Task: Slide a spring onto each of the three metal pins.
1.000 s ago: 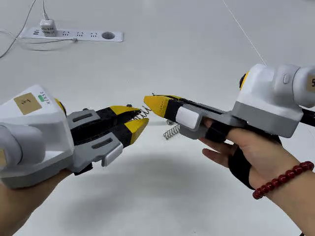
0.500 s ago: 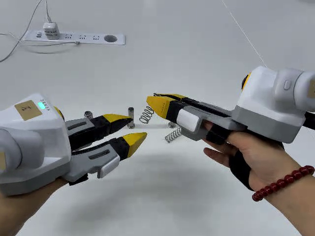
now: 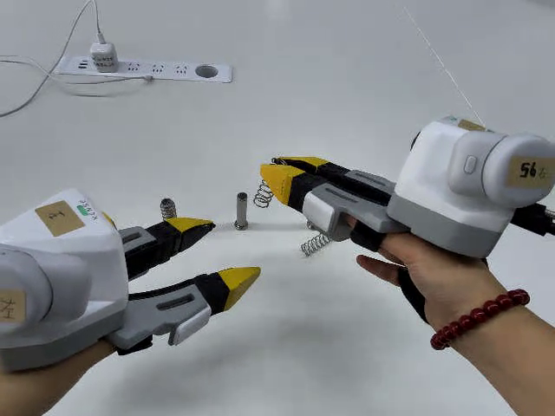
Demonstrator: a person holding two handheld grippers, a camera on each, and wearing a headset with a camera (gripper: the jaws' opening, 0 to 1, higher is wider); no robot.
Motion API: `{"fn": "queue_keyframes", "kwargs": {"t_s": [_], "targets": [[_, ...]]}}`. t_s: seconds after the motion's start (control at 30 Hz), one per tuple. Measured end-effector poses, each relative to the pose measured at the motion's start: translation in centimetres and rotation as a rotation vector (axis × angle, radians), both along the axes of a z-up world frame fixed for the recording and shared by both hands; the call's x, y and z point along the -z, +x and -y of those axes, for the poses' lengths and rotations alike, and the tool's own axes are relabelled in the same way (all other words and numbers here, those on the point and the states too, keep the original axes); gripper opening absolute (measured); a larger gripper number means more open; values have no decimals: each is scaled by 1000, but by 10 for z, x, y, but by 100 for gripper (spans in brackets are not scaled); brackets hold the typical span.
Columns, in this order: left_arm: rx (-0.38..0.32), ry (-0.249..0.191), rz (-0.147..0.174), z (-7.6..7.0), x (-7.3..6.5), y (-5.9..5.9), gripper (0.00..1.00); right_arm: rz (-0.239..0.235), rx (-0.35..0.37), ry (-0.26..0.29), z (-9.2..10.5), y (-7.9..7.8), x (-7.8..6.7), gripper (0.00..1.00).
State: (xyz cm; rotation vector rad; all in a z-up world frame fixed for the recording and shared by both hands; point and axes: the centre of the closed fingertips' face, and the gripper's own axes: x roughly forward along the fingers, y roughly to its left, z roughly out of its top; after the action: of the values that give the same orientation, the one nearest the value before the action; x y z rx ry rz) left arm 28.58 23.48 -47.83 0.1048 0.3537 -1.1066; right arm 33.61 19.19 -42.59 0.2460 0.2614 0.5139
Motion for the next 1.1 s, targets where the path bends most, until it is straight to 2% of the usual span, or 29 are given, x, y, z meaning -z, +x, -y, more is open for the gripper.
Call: {"fn": "queue_keyframes", "kwargs": {"t_s": [0.2, 0.47, 0.73, 1.1], "targets": [[-28, 7, -6, -7, 4, 3, 50, 21, 5, -40, 0, 9, 5, 11], [-31, 17, -12, -12, 8, 1, 59, 30, 6, -89, -2, 21, 14, 11], [-38, 7, -12, -14, 7, 1, 68, 4, 12, -114, -4, 31, 30, 11], [-61, 5, -23, -20, 10, 2, 80, 9, 20, -135, -6, 40, 38, 11]]}}
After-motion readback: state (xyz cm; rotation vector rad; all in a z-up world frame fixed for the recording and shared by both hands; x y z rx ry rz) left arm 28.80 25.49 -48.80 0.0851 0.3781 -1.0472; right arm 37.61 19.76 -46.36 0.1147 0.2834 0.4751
